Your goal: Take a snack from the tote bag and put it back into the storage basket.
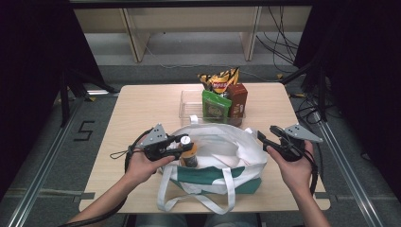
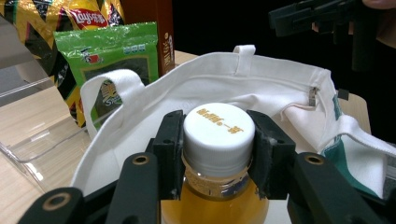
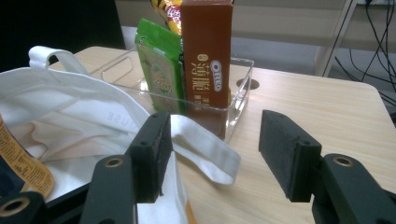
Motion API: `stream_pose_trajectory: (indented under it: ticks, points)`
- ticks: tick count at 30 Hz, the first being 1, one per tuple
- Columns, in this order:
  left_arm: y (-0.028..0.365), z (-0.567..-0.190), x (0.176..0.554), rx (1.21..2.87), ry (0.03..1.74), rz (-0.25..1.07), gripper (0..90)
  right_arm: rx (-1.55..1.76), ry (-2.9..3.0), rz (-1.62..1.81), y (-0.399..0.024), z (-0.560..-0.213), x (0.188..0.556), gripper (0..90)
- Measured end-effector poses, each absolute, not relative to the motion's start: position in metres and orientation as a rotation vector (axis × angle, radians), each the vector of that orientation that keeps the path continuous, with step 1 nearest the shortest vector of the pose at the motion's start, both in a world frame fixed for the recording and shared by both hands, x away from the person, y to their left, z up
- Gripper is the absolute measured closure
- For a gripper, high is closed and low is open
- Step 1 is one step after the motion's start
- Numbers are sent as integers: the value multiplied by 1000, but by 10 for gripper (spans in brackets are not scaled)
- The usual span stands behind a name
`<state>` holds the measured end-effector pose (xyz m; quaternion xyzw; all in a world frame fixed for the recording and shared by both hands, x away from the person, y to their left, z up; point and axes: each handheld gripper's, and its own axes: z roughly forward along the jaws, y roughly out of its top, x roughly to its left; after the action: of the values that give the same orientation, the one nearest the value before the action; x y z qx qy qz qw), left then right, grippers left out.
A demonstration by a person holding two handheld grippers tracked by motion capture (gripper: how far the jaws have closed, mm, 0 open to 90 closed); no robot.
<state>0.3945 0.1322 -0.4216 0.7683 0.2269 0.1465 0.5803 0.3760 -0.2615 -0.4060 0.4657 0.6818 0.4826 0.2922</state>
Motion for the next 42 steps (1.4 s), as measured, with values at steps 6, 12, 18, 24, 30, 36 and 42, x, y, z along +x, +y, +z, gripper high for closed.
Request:
stream_pose_trajectory:
  ticks: [6, 12, 18, 24, 30, 36, 42]
  points:
    - [133, -413, 395, 1770, 526, 336, 587, 1245, 1814, 1287, -260, -407, 375, 446]
    - [134, -400, 395, 1751, 527, 351, 587, 1243, 1815, 1289, -260, -406, 374, 450]
    - [137, -387, 395, 1733, 526, 370, 588, 1227, 1827, 1281, -261, -406, 375, 450]
    - [138, -373, 397, 1711, 504, 384, 588, 1220, 1821, 1273, -262, -406, 375, 450]
    - [139, -362, 399, 1690, 497, 401, 588, 1252, 1820, 1283, -260, -406, 374, 450]
    - [139, -351, 401, 1671, 485, 413, 588, 1207, 1823, 1275, -263, -406, 375, 450]
    - [137, -342, 403, 1664, 477, 423, 588, 1216, 1833, 1279, -262, -406, 375, 450]
